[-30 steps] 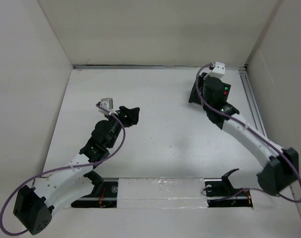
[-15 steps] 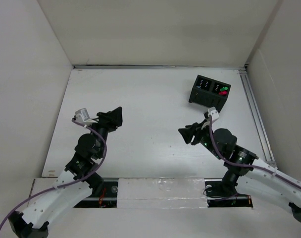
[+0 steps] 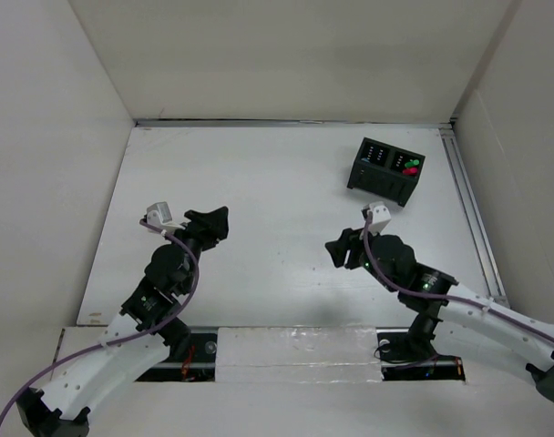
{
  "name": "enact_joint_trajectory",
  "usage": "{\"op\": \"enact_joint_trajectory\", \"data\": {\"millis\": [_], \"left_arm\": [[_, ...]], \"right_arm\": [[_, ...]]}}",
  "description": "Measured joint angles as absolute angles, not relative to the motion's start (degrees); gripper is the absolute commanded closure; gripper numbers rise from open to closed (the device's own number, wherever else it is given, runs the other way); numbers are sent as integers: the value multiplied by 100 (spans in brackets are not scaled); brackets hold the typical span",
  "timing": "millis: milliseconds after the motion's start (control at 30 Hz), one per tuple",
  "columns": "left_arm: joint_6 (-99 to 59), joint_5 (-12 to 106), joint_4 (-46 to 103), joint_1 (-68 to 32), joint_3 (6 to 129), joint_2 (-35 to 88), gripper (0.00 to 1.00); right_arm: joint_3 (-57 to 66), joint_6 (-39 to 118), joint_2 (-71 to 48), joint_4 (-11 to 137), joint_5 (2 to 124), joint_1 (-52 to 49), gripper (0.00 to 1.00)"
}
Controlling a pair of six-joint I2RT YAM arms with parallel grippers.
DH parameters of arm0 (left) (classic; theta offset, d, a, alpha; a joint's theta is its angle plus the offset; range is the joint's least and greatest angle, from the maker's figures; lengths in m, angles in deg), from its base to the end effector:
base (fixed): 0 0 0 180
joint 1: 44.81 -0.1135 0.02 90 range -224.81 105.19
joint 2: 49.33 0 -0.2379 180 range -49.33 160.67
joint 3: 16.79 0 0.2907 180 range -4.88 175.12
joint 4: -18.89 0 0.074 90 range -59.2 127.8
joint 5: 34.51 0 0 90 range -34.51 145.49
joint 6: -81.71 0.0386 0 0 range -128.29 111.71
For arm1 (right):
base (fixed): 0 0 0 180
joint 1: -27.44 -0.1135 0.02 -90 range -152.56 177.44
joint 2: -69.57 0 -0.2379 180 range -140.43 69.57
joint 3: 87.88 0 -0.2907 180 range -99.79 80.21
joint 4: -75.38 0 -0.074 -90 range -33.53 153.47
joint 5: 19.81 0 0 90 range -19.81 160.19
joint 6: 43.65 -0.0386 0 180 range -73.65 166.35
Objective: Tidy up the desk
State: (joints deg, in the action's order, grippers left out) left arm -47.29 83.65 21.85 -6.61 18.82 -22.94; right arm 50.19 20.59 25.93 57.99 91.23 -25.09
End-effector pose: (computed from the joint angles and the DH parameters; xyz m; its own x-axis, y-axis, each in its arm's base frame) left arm 0.1694 -0.1101 0.2776 -0.0445 -0.6710 -0.7401 0.1911 0.7215 -0.6656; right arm 0.1584 0.1839 0.2330 -0.4115 0.1299 -0.9021 -0.3948 0.8667 0.3049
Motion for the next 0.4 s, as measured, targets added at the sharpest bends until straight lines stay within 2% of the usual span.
{"op": "enact_joint_trajectory", "data": {"millis": [400], "left_arm": [[-4699, 8228, 2176, -661, 1882, -2274, 33]], "right_arm": [[4905, 2090, 2650, 5869, 9130, -2509, 41]]}}
